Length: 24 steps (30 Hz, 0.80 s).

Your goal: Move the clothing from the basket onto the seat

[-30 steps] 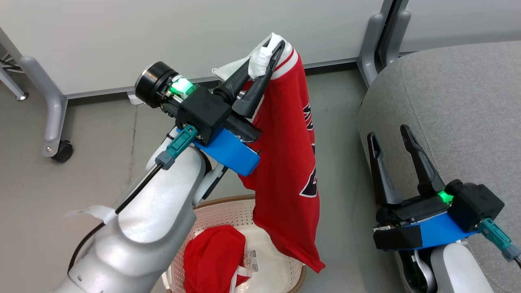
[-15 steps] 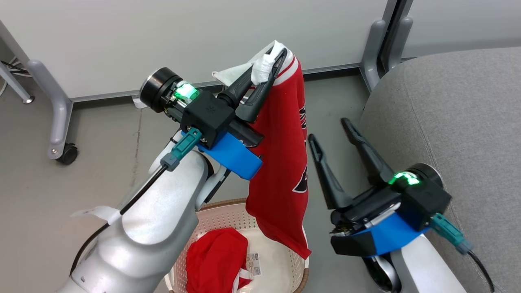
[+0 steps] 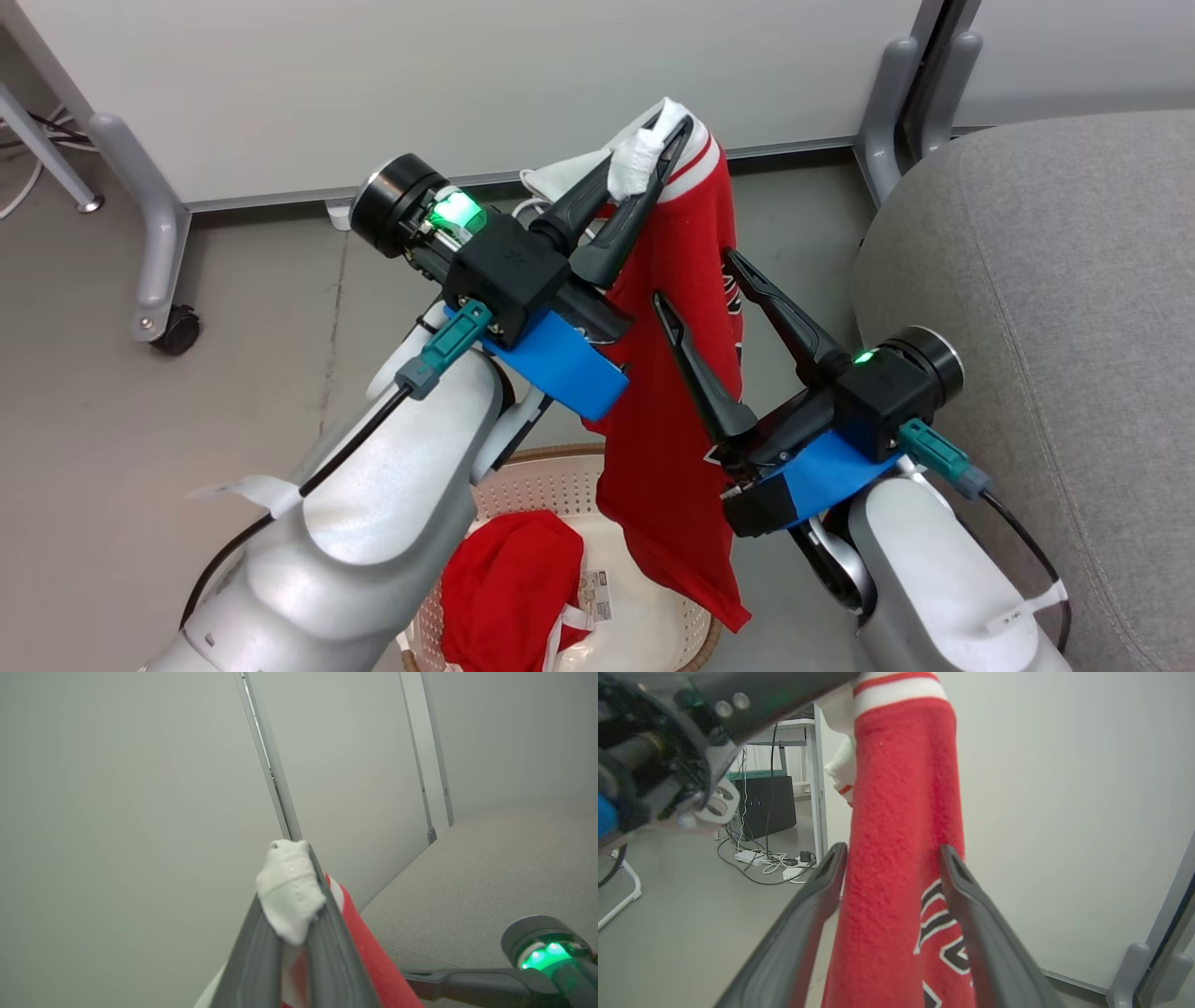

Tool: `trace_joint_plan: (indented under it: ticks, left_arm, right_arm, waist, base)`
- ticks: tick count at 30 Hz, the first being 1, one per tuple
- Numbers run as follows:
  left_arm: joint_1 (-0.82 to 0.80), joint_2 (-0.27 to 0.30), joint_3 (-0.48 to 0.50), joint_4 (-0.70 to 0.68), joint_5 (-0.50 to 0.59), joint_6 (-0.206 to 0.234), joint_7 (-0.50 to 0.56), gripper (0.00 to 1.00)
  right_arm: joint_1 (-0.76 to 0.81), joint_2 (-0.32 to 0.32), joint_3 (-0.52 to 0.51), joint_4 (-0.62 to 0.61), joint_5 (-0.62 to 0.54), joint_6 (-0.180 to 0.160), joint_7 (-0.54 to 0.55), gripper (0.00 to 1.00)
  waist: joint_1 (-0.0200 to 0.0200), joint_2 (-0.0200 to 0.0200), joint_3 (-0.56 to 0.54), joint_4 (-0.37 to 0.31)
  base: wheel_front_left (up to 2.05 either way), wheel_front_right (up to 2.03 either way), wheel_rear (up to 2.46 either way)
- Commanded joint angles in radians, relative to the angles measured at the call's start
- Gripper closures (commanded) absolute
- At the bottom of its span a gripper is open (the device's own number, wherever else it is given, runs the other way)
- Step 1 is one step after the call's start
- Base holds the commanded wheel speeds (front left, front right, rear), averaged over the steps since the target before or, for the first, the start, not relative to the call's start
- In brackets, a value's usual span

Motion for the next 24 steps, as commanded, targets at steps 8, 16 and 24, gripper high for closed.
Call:
trace_joint_plan:
  ticks: [8,16,24]
  left_arm:
    - [-0.016,-0.013,-0.016,-0.016,0.004,-0.001,-0.005,1.00]
    - [-0.011,-0.018,-0.027,-0.018,0.002,-0.001,-0.005,1.00]
    - [-0.010,-0.018,-0.028,-0.019,0.001,-0.001,-0.005,1.00]
  right_arm:
    - [-0.046,-0.003,0.021,0.139,0.040,0.000,-0.001,0.50]
    - [-0.067,-0.003,0.041,0.194,0.069,0.000,-0.001,1.00]
    - [-0.072,-0.003,0.038,0.194,0.084,0.000,-0.001,1.00]
  waist:
    - [0.0000,-0.0001,0.007,0.020]
    - [0.0000,-0.0001,0.007,0.026]
    - [0.0000,-0.0001,0.010,0.029]
  base:
    - [0.00,0.00,0.00]
    - [0.00,0.00,0.00]
    - [0.00,0.00,0.00]
